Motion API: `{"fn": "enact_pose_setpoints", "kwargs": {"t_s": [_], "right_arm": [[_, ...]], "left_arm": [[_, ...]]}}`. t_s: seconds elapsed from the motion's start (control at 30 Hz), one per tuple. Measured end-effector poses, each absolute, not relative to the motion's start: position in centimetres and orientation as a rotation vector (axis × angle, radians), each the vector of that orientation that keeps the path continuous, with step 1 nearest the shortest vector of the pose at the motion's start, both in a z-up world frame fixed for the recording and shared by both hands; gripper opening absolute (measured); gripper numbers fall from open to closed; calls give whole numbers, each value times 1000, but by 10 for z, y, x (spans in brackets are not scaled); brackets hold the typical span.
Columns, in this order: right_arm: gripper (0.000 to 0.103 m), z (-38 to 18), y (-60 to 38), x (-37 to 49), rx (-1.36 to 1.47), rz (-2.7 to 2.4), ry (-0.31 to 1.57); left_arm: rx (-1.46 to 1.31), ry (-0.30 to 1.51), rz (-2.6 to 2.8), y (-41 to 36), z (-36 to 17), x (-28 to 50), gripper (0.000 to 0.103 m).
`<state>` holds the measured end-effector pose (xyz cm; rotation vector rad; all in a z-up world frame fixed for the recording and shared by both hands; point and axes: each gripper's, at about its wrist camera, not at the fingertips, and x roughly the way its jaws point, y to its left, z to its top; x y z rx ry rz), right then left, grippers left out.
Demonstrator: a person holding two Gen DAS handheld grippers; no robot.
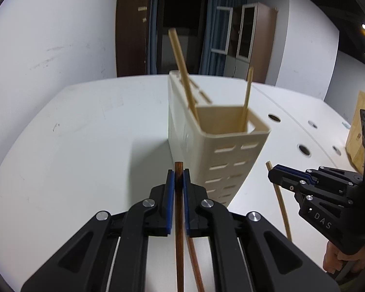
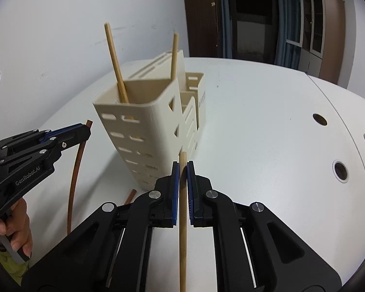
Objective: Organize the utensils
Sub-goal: 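Lift the chopstick with the right tool and carry it above the holder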
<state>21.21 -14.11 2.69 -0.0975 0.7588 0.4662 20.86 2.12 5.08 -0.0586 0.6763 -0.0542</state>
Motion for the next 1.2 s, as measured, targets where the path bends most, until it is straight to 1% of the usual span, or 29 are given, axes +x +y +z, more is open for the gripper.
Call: {"fn": "enact_pose_setpoints", "kwargs": {"t_s": [0.37, 0.9, 1.2], "right_arm": [[6, 68, -155, 206, -72, 494, 648], [6, 121, -148, 202, -63, 542, 510], [6, 127, -151, 207, -43, 546, 453]], "left_arm": [[-49, 581, -39, 37, 80, 198, 7], [0, 442, -49, 15, 132, 188, 7], [-16, 396, -56, 18, 146, 191, 7]]}}
